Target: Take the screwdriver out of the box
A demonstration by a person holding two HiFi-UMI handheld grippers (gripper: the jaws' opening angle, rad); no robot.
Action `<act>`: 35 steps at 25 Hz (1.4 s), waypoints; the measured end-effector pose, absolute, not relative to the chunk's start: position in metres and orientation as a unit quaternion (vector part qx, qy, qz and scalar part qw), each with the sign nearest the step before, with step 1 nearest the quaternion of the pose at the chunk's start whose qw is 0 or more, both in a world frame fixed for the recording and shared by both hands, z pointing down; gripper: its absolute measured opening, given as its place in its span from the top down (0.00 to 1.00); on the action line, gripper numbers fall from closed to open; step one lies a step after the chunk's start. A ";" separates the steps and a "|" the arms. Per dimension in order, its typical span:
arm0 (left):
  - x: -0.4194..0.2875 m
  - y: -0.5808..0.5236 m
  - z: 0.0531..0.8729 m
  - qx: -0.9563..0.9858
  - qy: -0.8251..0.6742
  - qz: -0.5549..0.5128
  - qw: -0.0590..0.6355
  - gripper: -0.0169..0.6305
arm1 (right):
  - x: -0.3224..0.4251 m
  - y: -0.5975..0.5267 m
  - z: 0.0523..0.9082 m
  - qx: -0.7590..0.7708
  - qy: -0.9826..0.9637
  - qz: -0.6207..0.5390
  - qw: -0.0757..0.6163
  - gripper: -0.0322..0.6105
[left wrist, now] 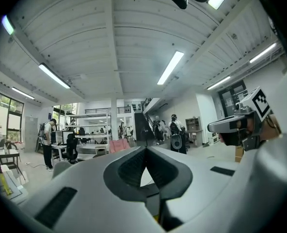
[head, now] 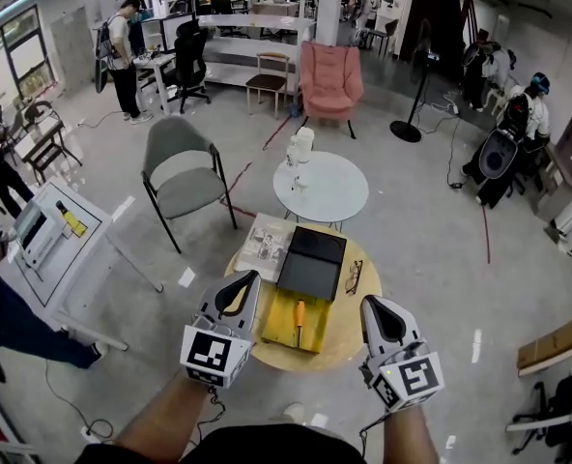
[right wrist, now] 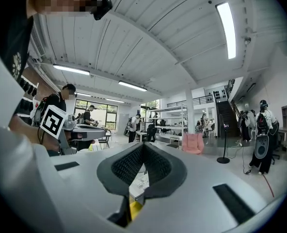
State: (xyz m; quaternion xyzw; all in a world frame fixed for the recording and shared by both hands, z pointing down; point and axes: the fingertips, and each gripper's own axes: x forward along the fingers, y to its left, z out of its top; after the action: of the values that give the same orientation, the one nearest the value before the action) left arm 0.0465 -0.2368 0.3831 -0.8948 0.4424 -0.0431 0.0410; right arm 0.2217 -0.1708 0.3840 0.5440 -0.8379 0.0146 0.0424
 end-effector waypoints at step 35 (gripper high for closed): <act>0.030 -0.299 0.395 -0.877 0.473 -0.067 0.052 0.95 | 0.212 -0.266 0.417 0.521 -0.852 0.024 0.049 0.82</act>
State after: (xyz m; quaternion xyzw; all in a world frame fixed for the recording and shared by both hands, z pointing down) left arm 0.0303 -0.2986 0.3951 -0.8772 0.4726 -0.0670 0.0521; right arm 0.2117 -0.2659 0.4166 0.5207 -0.8520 0.0244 0.0488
